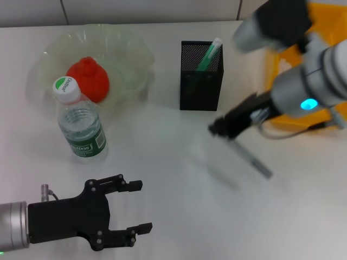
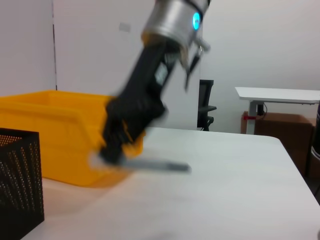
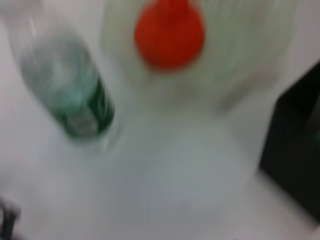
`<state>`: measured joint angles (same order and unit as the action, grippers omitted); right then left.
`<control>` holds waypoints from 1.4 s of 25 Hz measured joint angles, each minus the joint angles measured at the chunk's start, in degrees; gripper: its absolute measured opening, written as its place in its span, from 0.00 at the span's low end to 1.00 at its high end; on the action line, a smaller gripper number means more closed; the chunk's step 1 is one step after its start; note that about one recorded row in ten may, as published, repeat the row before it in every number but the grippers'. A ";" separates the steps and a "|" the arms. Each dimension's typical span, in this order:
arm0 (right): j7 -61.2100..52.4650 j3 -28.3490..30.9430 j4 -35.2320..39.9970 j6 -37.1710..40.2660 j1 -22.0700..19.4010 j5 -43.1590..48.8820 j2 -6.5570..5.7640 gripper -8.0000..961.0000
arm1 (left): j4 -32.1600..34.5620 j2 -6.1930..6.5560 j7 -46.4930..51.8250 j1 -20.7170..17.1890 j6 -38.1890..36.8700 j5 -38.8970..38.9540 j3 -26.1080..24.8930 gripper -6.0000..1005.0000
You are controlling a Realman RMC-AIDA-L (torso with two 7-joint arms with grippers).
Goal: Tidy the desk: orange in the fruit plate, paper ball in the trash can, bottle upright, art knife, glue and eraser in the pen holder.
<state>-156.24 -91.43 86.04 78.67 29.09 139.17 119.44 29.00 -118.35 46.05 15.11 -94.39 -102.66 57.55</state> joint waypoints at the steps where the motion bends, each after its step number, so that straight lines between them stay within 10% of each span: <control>1: 1.39 2.16 3.20 -0.31 -1.70 -0.79 0.09 0.16 | 0.00 -0.06 0.00 0.14 -0.02 0.00 0.22 0.78; 9: 30.17 13.86 5.42 -14.26 -12.40 -31.12 0.26 0.15 | -0.56 -0.22 -0.15 0.83 0.01 0.00 0.44 0.78; 18: 82.14 17.09 -28.64 -18.13 -6.92 -77.61 -0.02 0.15 | -0.80 -0.24 -0.18 1.49 0.00 0.00 1.58 0.78; 35: 102.68 17.89 -58.86 -18.20 7.47 -83.25 0.11 0.15 | -0.79 -0.33 -0.18 2.12 -0.07 0.00 1.95 0.78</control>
<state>-53.56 -73.54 27.18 60.47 36.56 55.92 119.56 28.21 -118.67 45.87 17.23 -94.45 -102.65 59.50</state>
